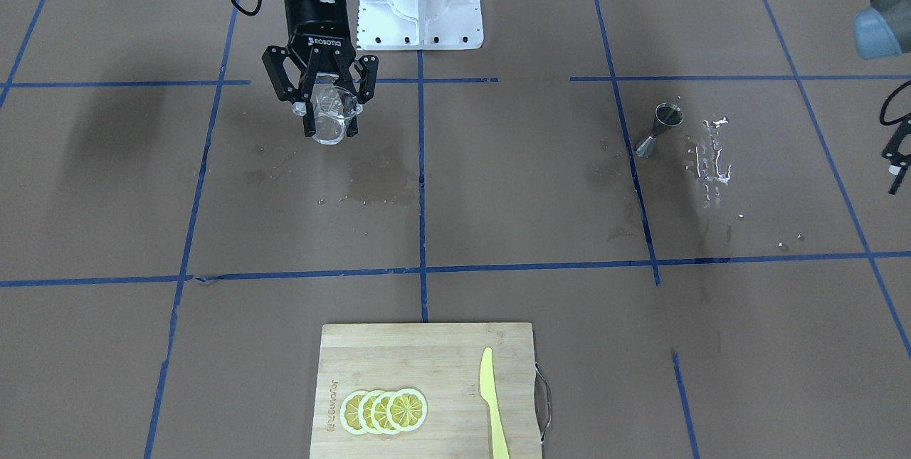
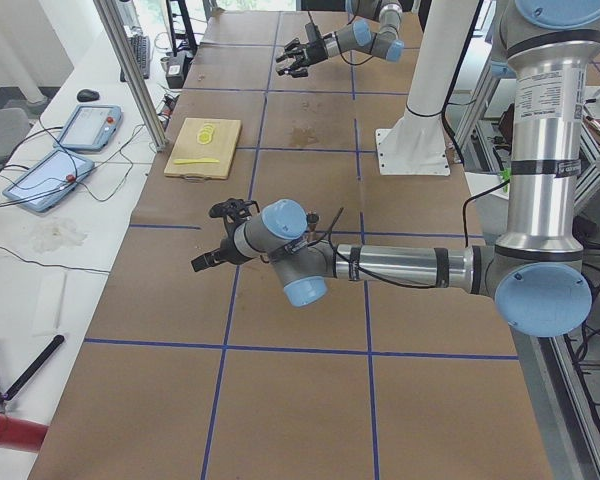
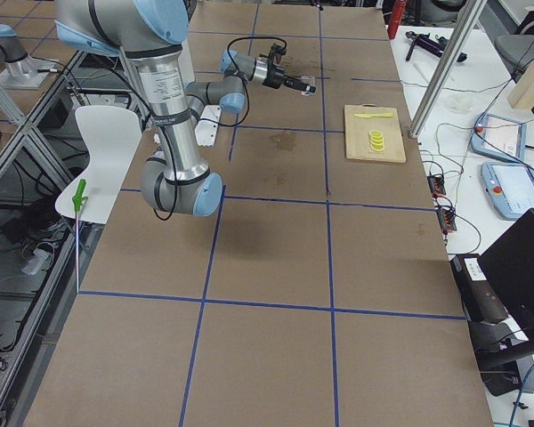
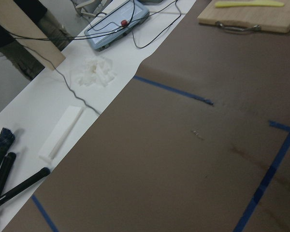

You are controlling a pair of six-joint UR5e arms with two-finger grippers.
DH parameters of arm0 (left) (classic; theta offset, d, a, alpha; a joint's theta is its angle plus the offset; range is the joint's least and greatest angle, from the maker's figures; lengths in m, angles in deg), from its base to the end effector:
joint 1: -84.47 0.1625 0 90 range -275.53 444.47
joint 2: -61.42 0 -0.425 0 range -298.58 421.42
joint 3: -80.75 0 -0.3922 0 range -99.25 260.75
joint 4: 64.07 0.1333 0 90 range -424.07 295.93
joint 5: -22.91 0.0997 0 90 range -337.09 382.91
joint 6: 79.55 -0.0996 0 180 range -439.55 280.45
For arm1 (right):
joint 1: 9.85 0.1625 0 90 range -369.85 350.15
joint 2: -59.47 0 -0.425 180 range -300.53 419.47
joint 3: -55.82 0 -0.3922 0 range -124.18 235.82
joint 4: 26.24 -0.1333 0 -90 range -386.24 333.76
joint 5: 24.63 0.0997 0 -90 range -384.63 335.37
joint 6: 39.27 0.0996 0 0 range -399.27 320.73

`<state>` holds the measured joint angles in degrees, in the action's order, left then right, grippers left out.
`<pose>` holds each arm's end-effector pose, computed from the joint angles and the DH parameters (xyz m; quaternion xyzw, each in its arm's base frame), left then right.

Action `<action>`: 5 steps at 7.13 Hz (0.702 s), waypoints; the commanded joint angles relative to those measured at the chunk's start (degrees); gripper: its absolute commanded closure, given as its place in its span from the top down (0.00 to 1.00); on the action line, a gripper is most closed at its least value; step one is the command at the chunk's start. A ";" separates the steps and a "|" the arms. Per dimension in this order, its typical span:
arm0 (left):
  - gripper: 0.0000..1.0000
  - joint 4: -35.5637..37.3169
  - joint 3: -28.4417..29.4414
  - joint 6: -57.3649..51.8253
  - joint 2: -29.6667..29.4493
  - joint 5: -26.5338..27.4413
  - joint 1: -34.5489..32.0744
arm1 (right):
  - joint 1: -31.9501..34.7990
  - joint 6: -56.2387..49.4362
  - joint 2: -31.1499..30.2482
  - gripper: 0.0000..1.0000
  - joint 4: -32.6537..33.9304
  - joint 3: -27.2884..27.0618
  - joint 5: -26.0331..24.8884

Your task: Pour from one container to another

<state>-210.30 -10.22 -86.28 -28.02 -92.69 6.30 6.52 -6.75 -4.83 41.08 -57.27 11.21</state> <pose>0.0178 -0.5254 0.5508 0.4535 0.2154 0.2422 0.8303 -0.4479 -0.3546 0.1744 0.6078 -0.1937 -0.0048 0.7701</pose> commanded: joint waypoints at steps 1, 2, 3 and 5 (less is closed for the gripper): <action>1.00 11.88 -0.08 -1.36 -2.06 0.11 -5.57 | -0.11 0.09 0.05 0.00 0.00 -0.03 -0.07; 1.00 17.06 0.36 -1.36 -1.97 3.85 -8.55 | -0.11 0.09 0.05 0.00 0.00 -0.03 -0.07; 1.00 26.86 0.27 -1.45 -3.54 12.16 -8.58 | -0.11 0.26 0.05 0.00 0.00 -0.03 -0.07; 1.00 43.59 0.80 -2.32 -8.12 12.68 -8.93 | -0.11 0.27 0.22 0.00 -0.09 -0.12 -0.07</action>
<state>-176.35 -9.64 -88.00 -34.14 -81.05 -2.26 6.37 -6.51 -4.70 41.02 -57.32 11.14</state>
